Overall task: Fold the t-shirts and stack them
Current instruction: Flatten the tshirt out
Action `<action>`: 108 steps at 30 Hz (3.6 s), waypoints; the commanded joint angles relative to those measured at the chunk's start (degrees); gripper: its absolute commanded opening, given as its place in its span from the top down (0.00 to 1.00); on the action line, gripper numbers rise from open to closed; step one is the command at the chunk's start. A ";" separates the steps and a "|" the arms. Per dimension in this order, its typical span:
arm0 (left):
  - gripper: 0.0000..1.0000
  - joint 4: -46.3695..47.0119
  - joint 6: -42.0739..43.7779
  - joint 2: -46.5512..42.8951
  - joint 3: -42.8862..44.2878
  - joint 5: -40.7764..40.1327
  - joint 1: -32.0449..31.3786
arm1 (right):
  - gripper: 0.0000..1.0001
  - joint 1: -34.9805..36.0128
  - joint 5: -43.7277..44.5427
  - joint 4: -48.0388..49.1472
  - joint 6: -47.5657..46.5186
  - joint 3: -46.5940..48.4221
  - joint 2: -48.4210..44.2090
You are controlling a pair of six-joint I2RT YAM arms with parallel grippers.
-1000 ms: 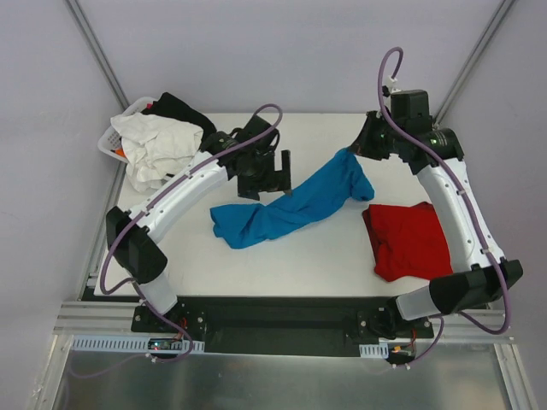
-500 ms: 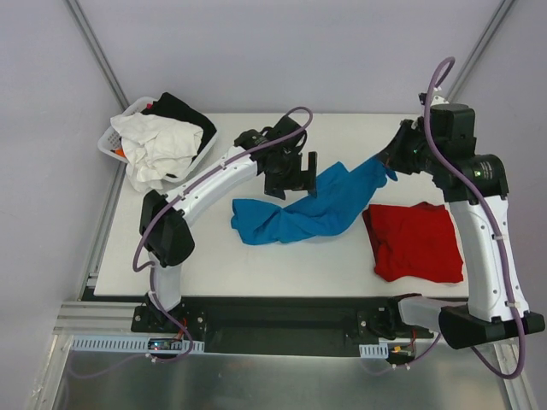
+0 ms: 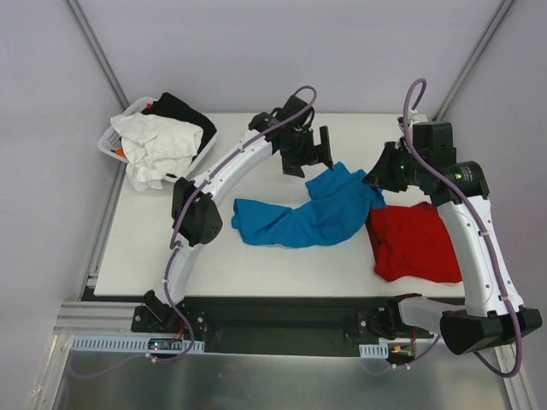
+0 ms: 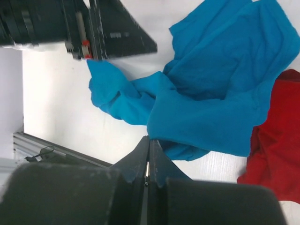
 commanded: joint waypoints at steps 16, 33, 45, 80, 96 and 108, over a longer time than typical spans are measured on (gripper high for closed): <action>0.01 6.38 4.67 2.95 -12.29 18.85 -5.89 | 0.99 0.30 -9.13 -4.08 -3.94 5.21 -5.09; 1.00 8.41 4.85 -13.09 -16.57 9.38 -9.24 | 0.99 0.12 1.24 -8.39 -6.93 -2.60 -5.45; 0.82 7.97 3.18 -27.01 -30.27 7.34 -7.91 | 0.99 1.61 1.94 -5.84 -7.72 -10.79 11.50; 0.31 1.55 0.45 -2.49 -28.62 12.98 -7.39 | 0.99 0.74 3.00 -7.68 -4.21 7.43 0.53; 1.00 0.77 -7.46 -26.55 -46.54 -6.61 4.03 | 0.99 0.74 1.33 -5.31 -6.67 -8.49 7.91; 1.00 -14.96 -7.72 -41.69 -37.51 -22.97 6.68 | 0.99 0.65 7.65 -3.20 -7.64 -2.62 7.12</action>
